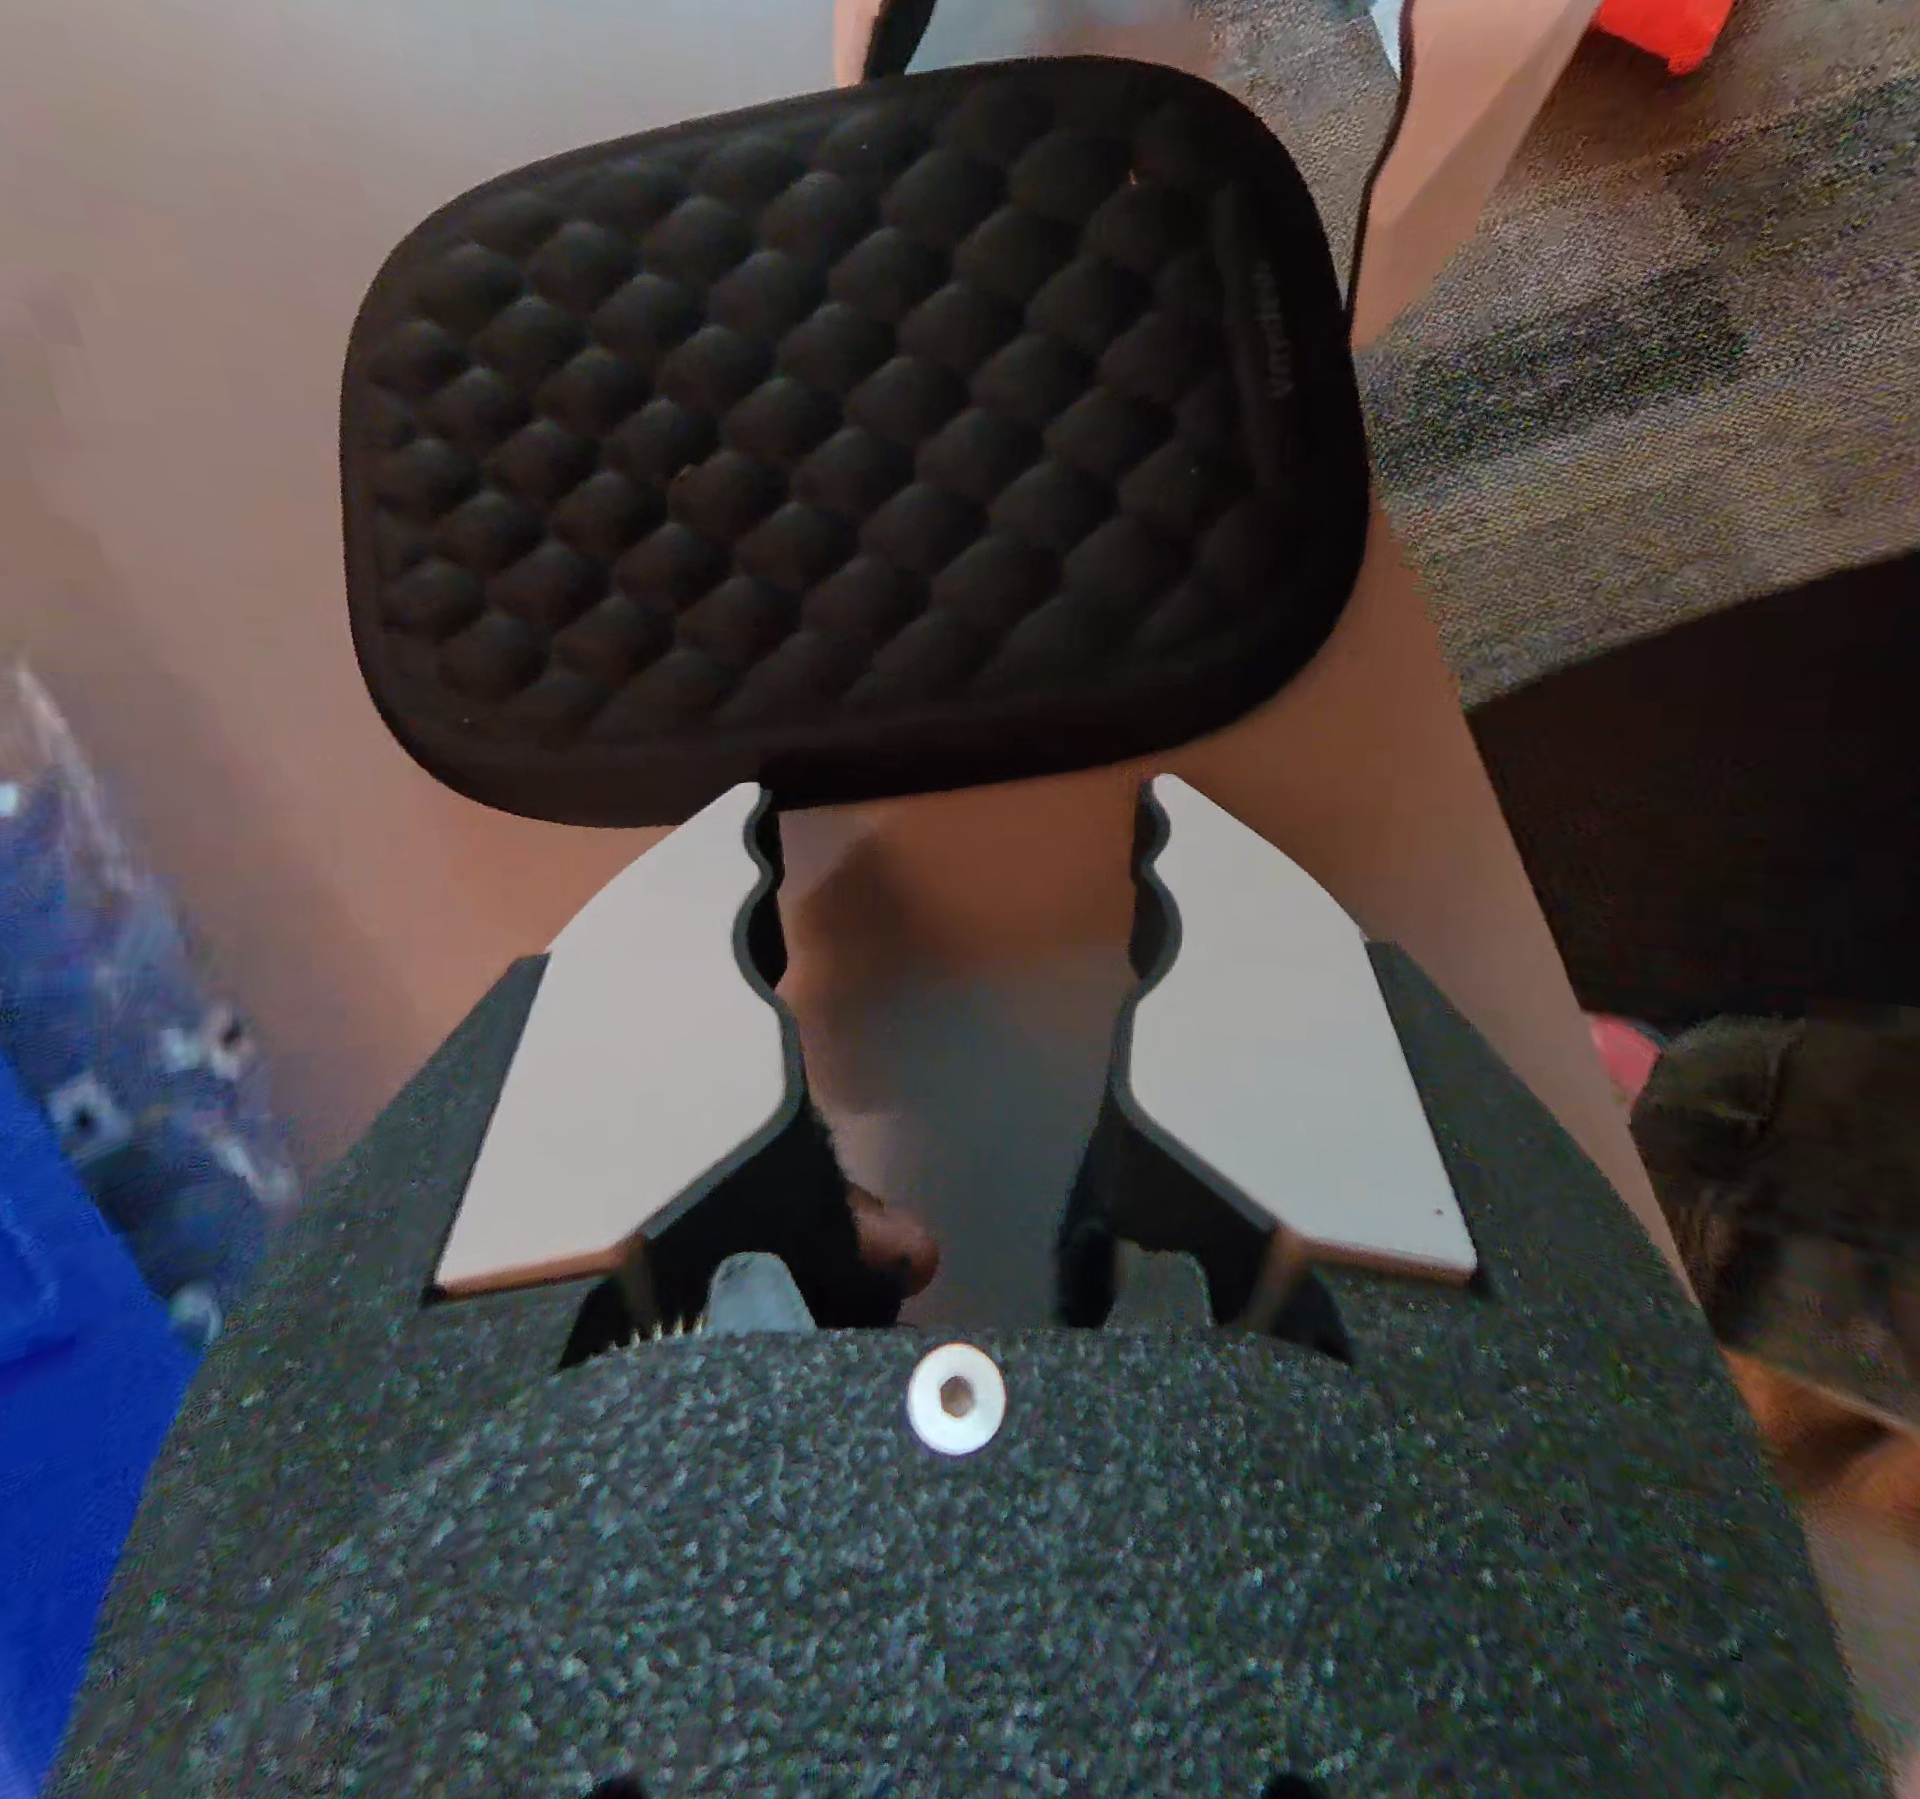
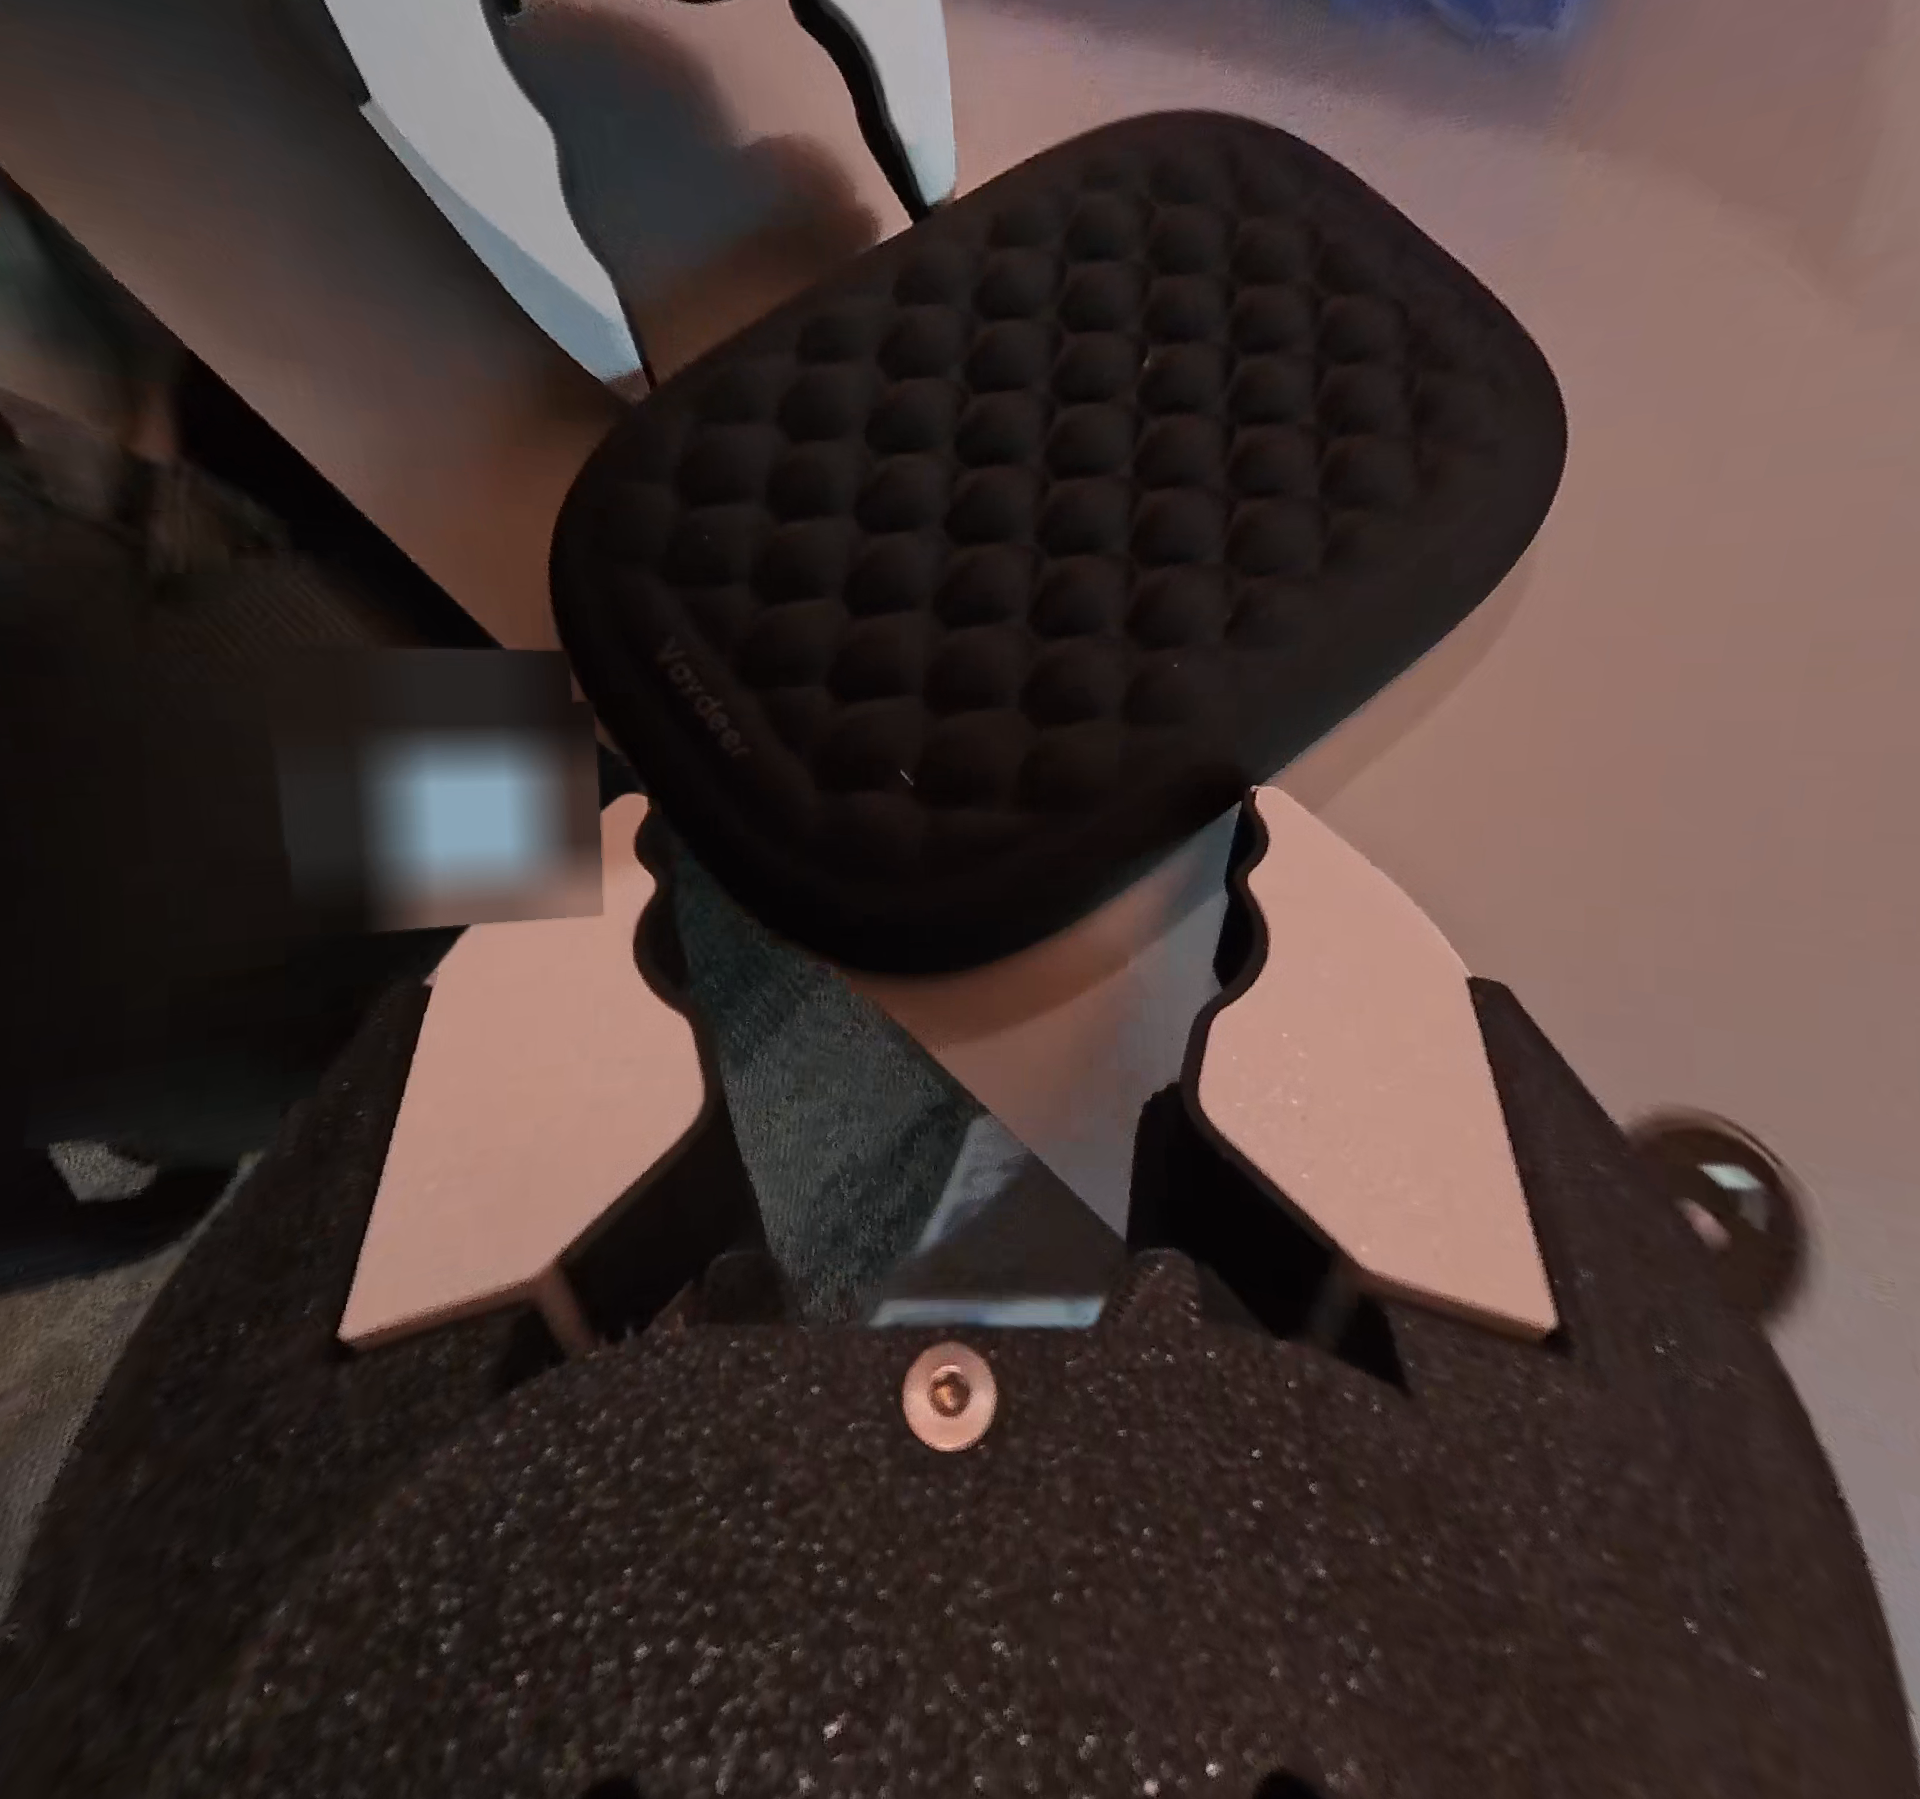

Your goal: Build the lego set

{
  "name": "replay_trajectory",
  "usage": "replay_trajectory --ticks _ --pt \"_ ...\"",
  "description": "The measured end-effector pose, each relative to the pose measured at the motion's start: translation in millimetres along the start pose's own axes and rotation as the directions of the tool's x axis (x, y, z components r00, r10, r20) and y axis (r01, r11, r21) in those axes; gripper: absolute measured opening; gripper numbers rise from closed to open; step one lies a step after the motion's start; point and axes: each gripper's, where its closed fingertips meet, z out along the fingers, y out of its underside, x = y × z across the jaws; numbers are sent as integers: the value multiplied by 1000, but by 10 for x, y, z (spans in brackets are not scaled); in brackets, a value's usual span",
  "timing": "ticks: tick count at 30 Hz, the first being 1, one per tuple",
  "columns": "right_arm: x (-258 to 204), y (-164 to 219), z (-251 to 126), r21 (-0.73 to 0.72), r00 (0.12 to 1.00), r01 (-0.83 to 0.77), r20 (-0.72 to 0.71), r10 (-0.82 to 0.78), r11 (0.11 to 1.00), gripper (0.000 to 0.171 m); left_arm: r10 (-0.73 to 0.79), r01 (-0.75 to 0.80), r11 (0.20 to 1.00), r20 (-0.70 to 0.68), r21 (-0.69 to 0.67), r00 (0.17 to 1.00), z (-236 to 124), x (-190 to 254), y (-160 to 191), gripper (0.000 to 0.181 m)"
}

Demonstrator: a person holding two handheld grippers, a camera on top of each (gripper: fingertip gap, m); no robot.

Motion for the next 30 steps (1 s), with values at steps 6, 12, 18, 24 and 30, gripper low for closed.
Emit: replay_trajectory --ticks 6,12,18,24,30 --pt "343 -32 -422 29 1000 5 -24 -4 1000 93 -8 10 999 -34 42 999 205 -47 -339 71" --pt "-129 -1098 -390 235 979 174 -148 -142 956 101 -80 69 979 49 193 996 -1024 125 76 72" --pt "-1445 -2126 971 315 911 299 188 -367 901 114 -199 161 979 452 121 869 -2751 443 1382 69" --pt "-2855 -2838 2195 319 719 405 467 -514 857 105 -356 458 889 636 5 685 -3994 1305 3087 71" --pt "-3788 -2859 3090 144 667 566 500 -553 812 115 -520 601 798 547 38 656 -4109 2061 4291 87"
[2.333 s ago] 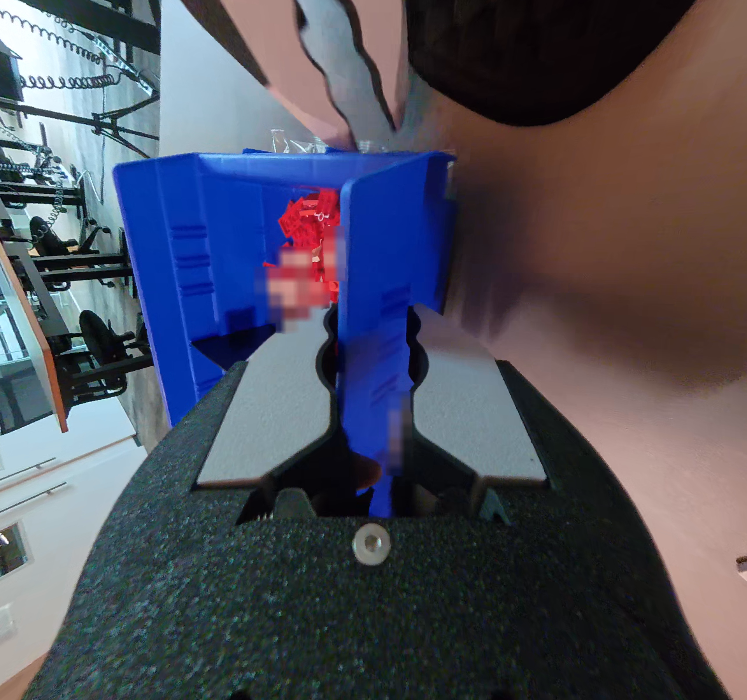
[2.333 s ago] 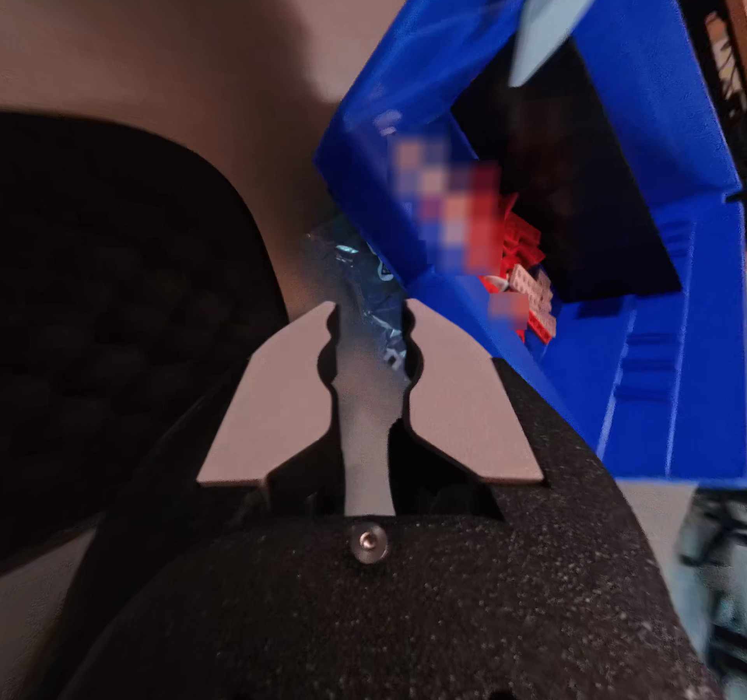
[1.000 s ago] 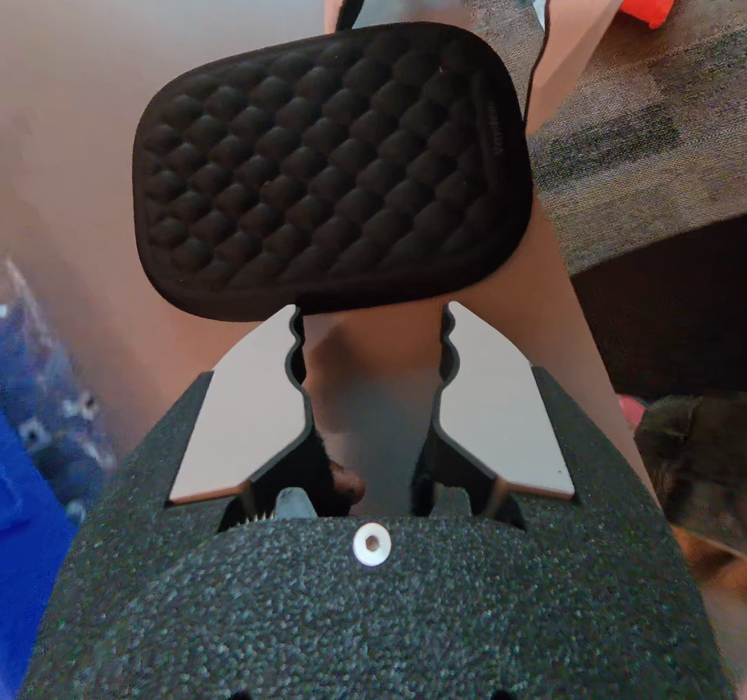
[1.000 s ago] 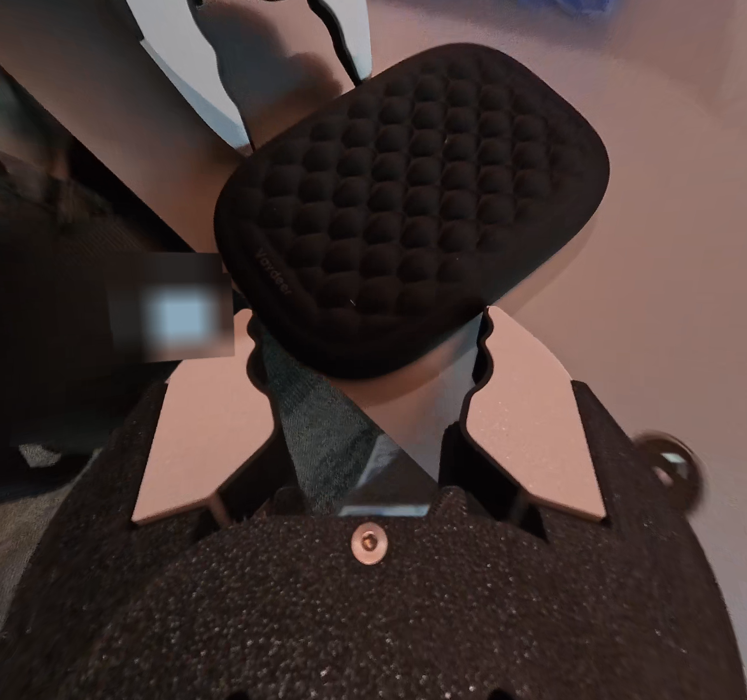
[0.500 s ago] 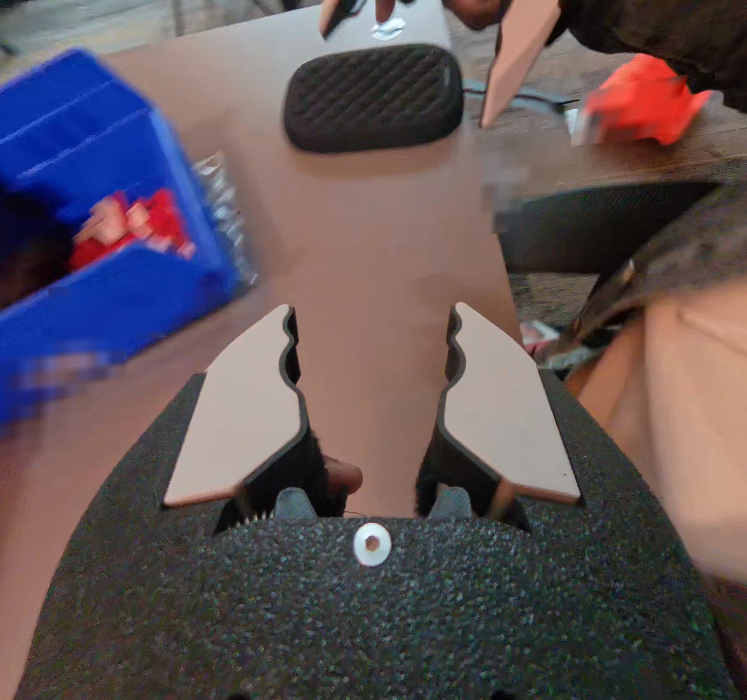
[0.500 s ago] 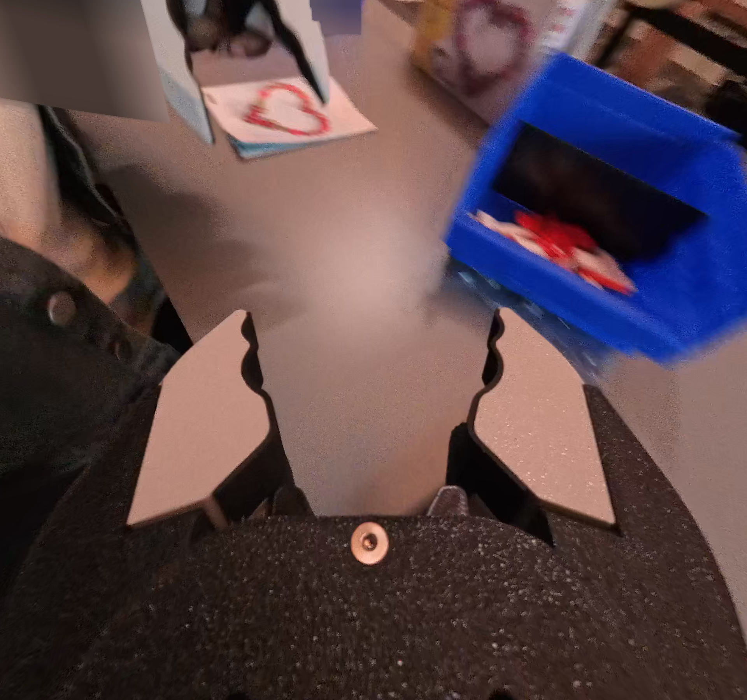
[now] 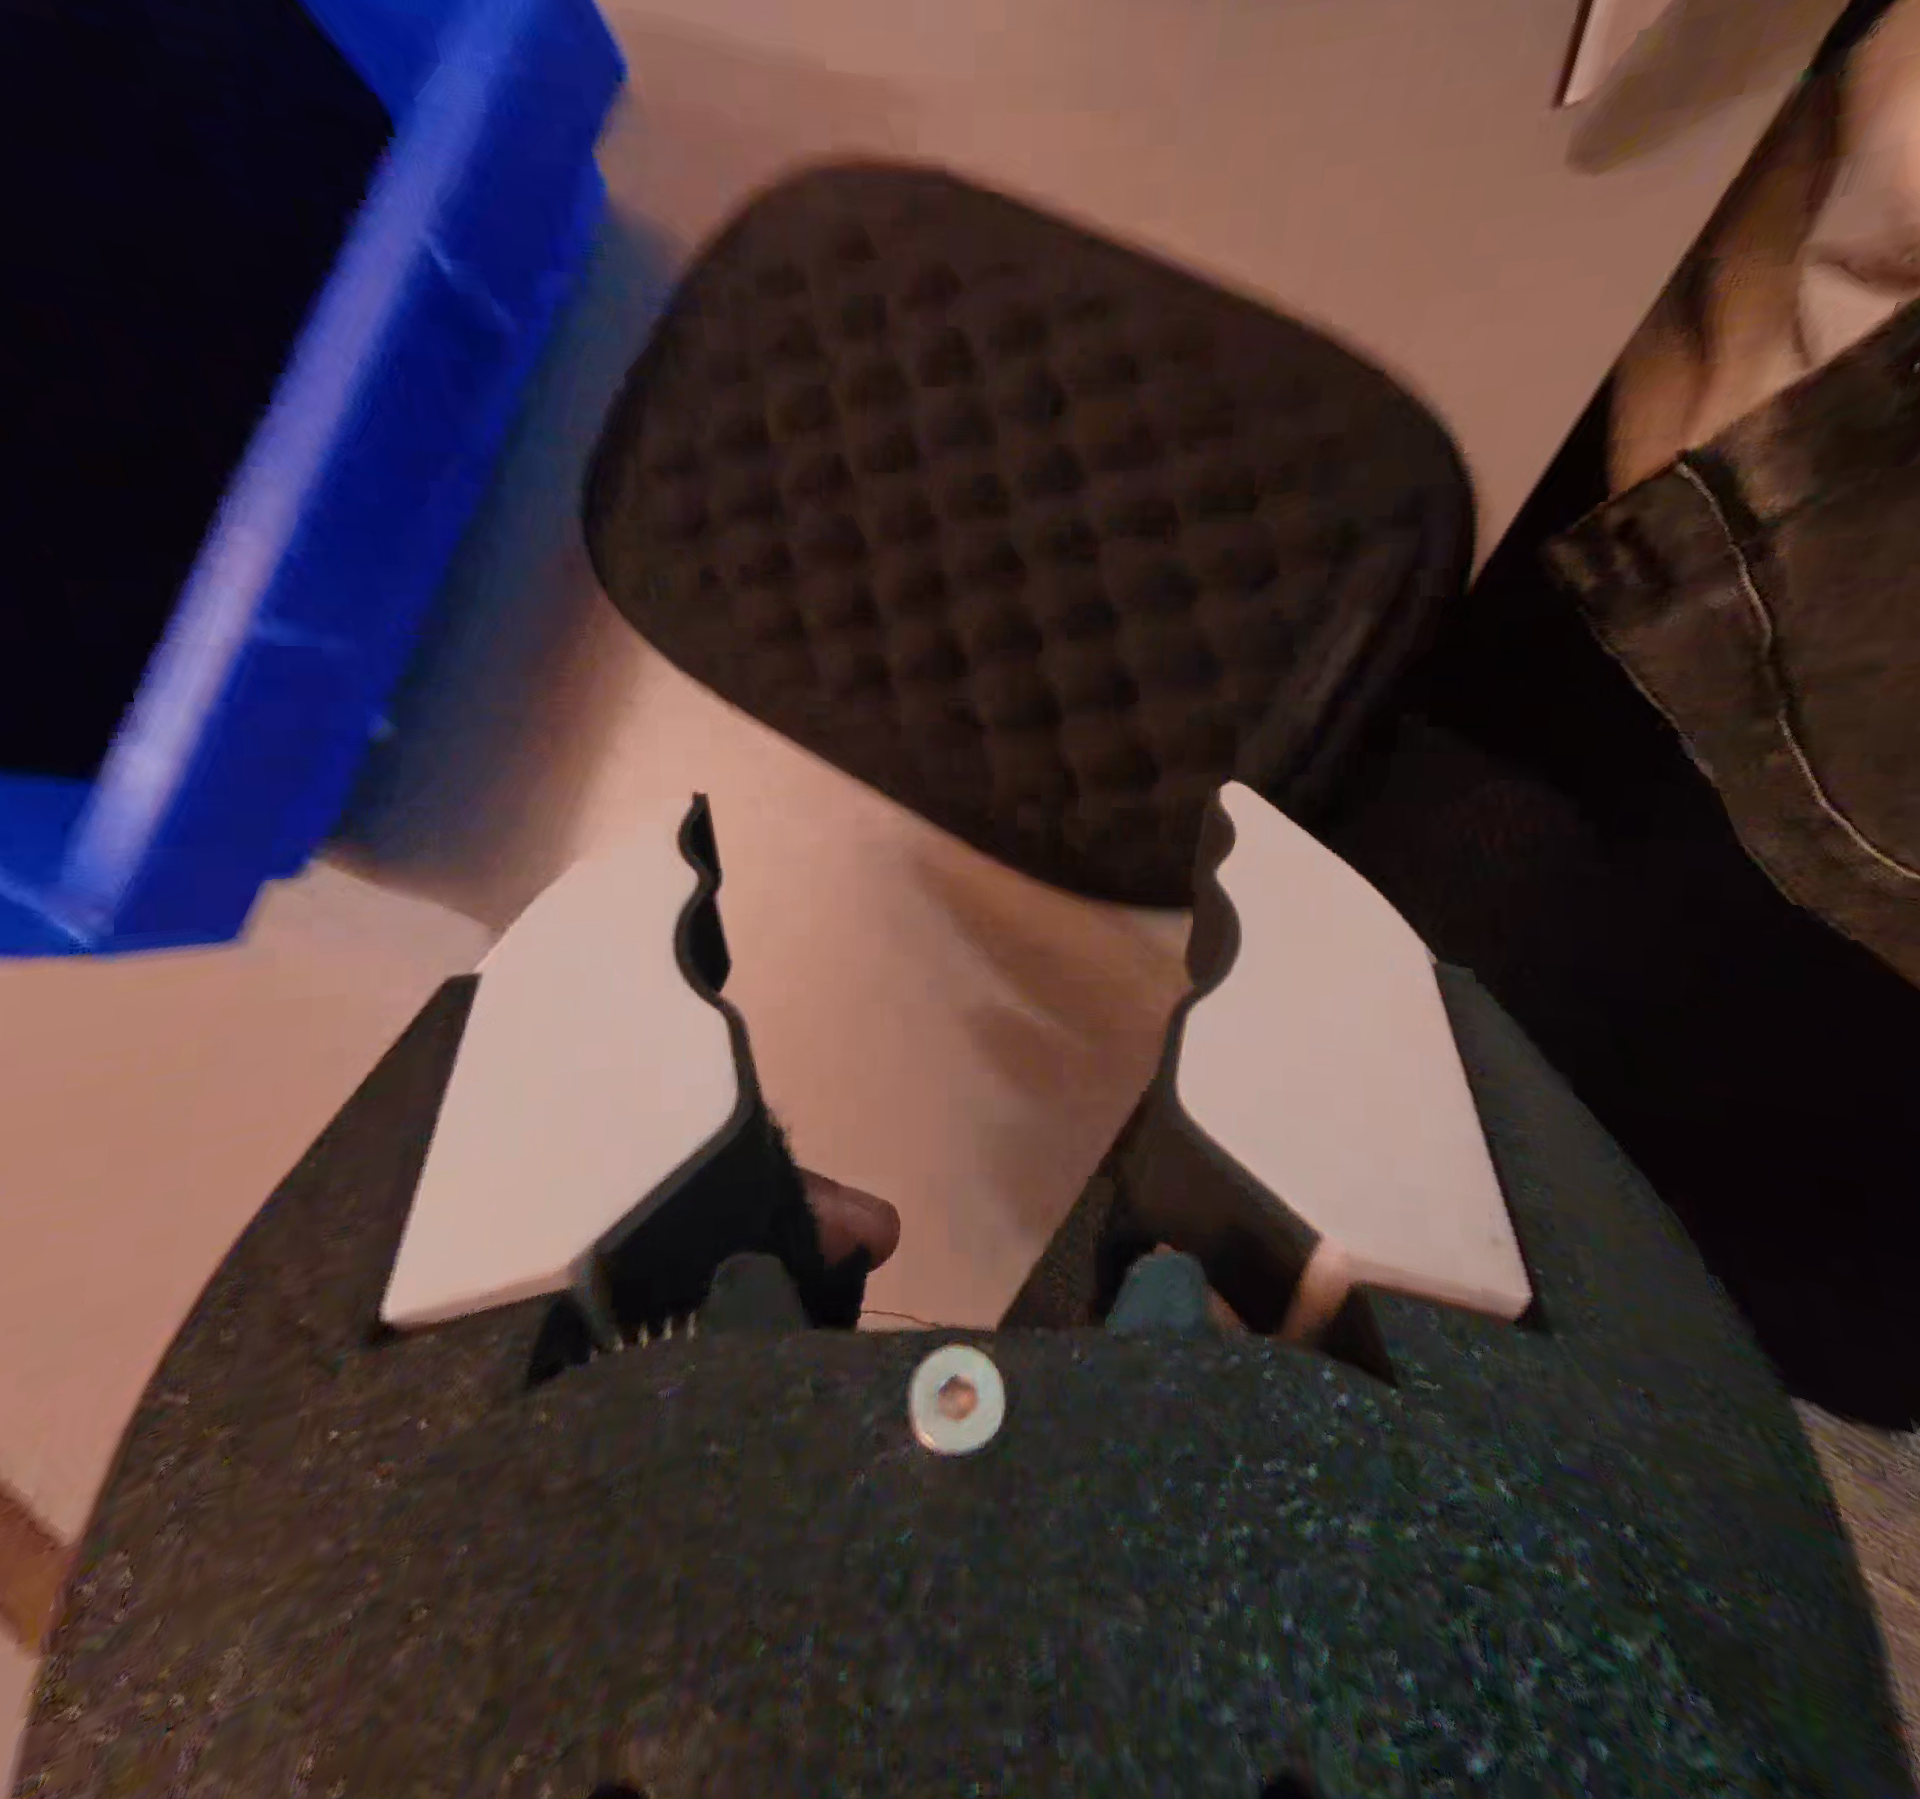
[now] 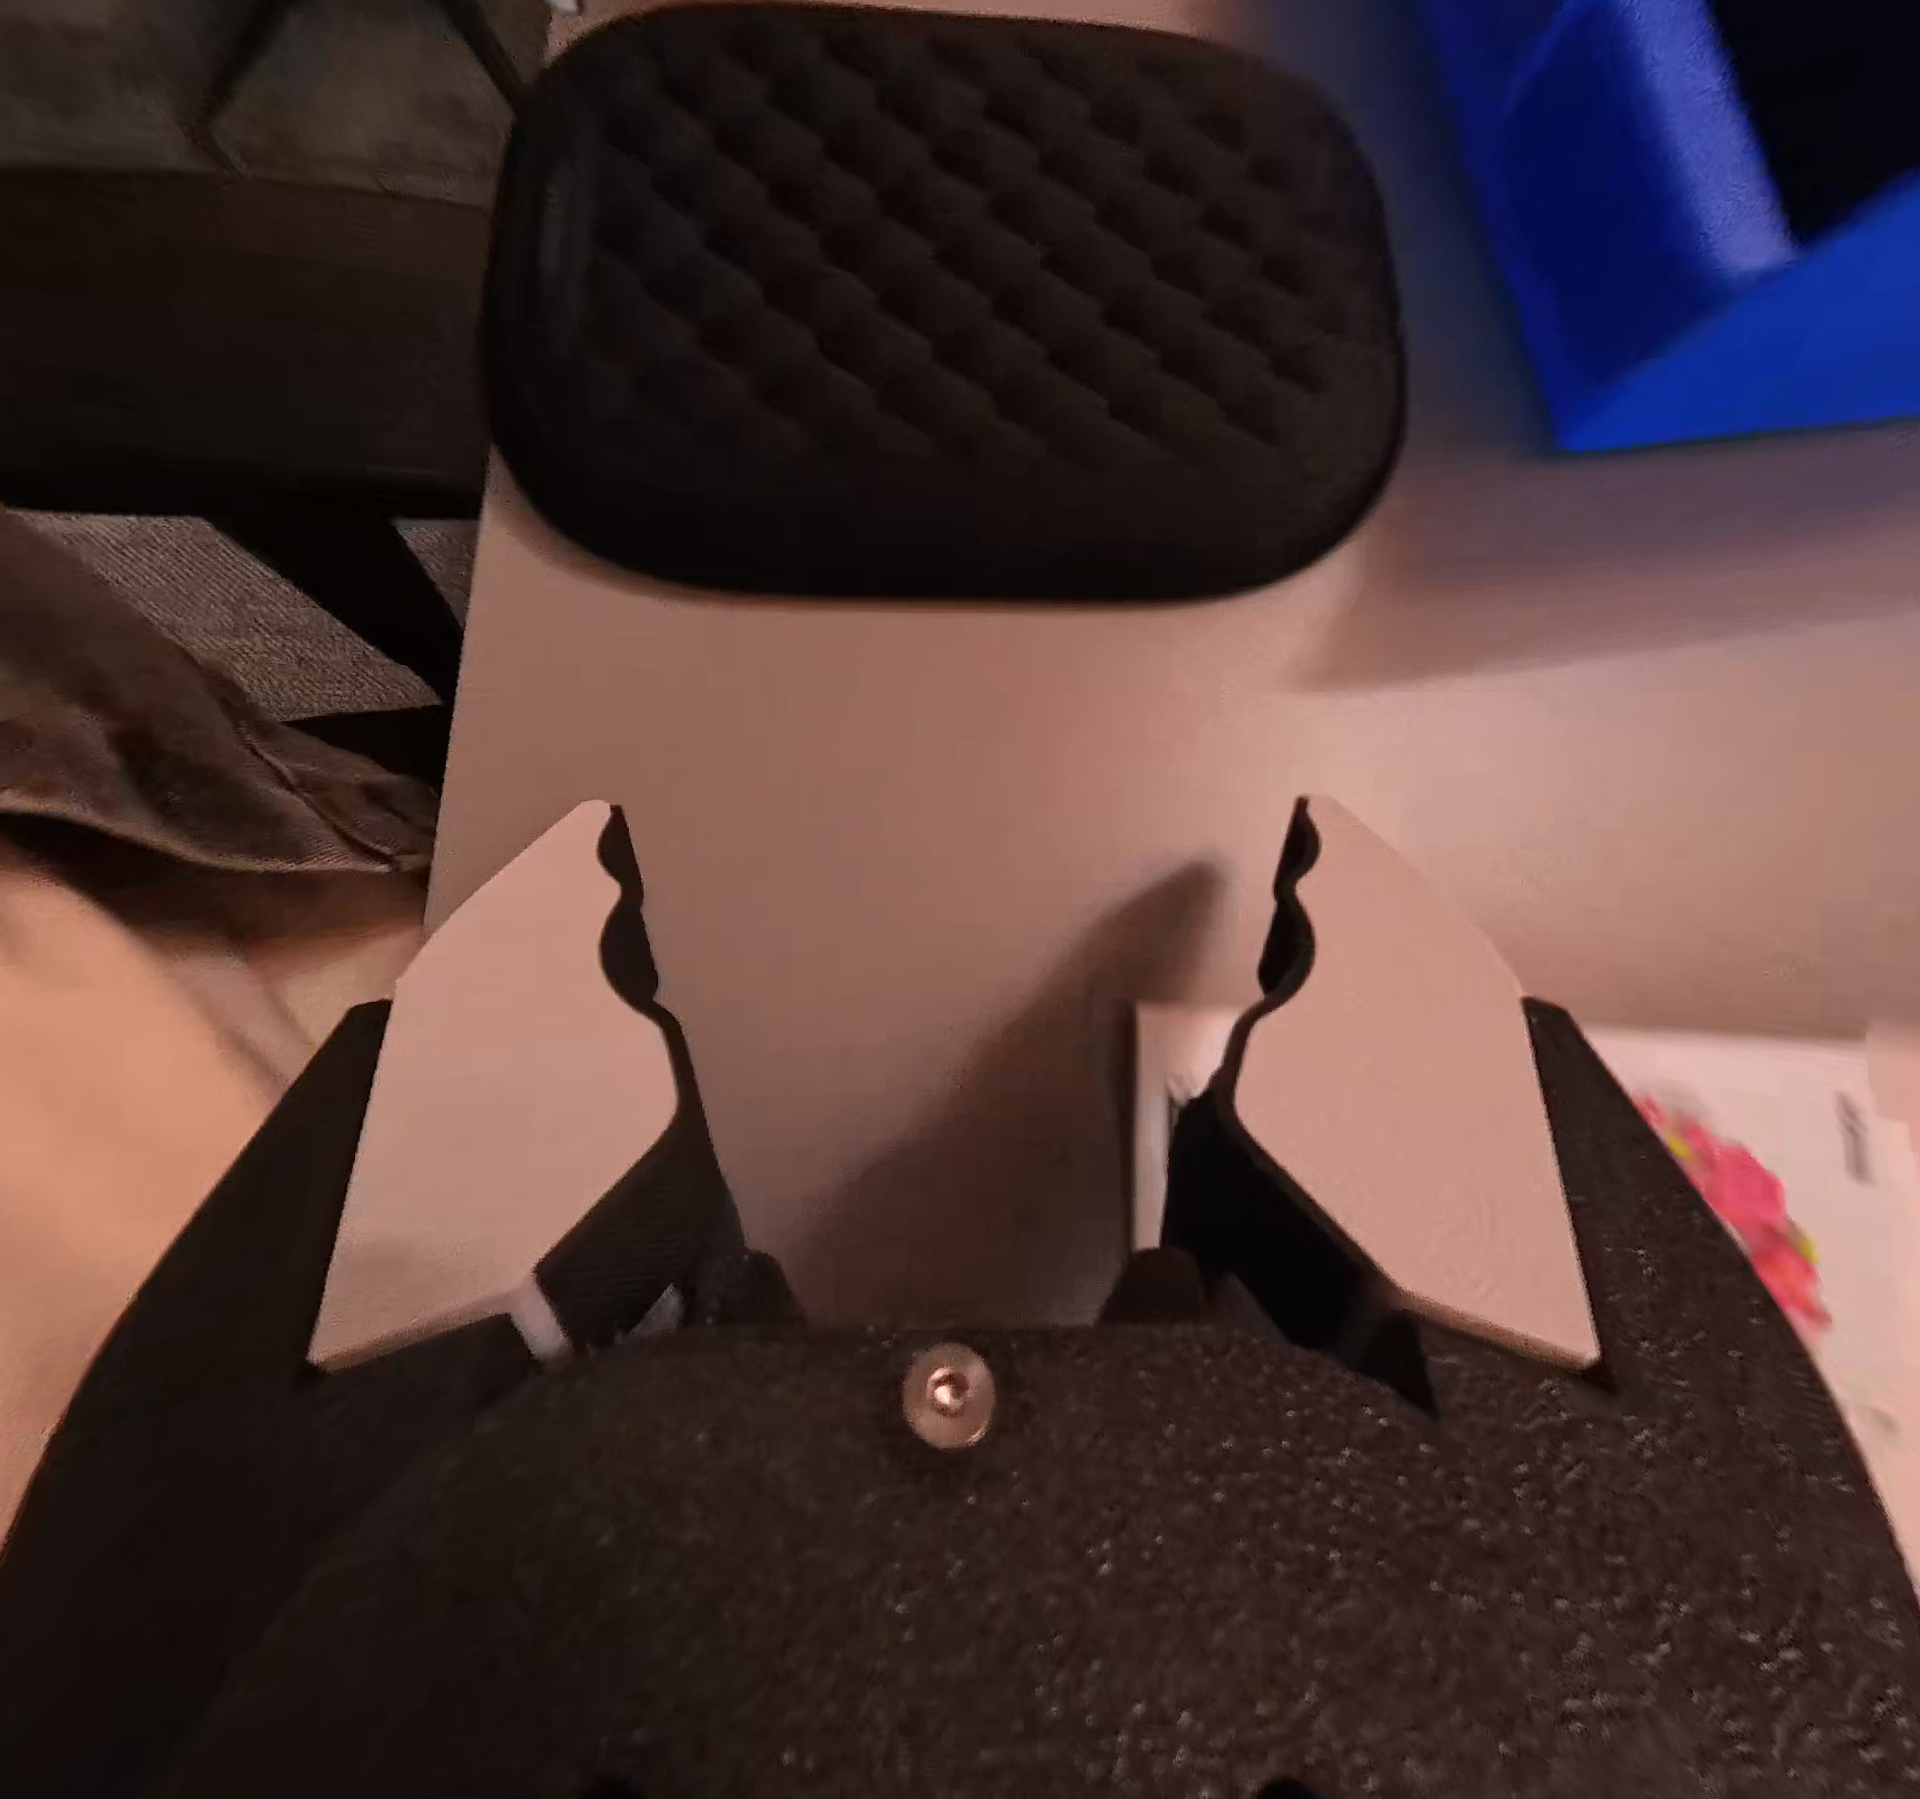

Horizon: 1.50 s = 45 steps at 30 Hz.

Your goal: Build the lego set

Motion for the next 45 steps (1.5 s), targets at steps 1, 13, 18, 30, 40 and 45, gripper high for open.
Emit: replay_trajectory --ticks 1,13,18,30,40,45 --pt "-51 -29 113 -25 1000 8 7 -8 1000 115 -5 5 1000 -25 -1 1000 30 19 109 89" --pt "-193 -552 730 -43 995 -99 -12 99 994 132 0 45 983 -246 177 969 30 40 305 79" --pt "-260 -974 1190 -31 994 -96 -50 94 995 143 -57 83 990 -227 110 972 -230 -94 692 79" --pt "666 -1197 375 318 905 -141 -343 252 937 115 -429 259 835 279 486 859 -923 -1259 400 71" --pt "1638 -879 -189 462 768 -291 -409 493 838 84 -576 375 786 359 491 735 -164 -1861 -153 71" --pt "1719 -851 56 341 831 -276 -385 401 899 24 -537 313 811 417 493 733 -126 -1846 -178 18"
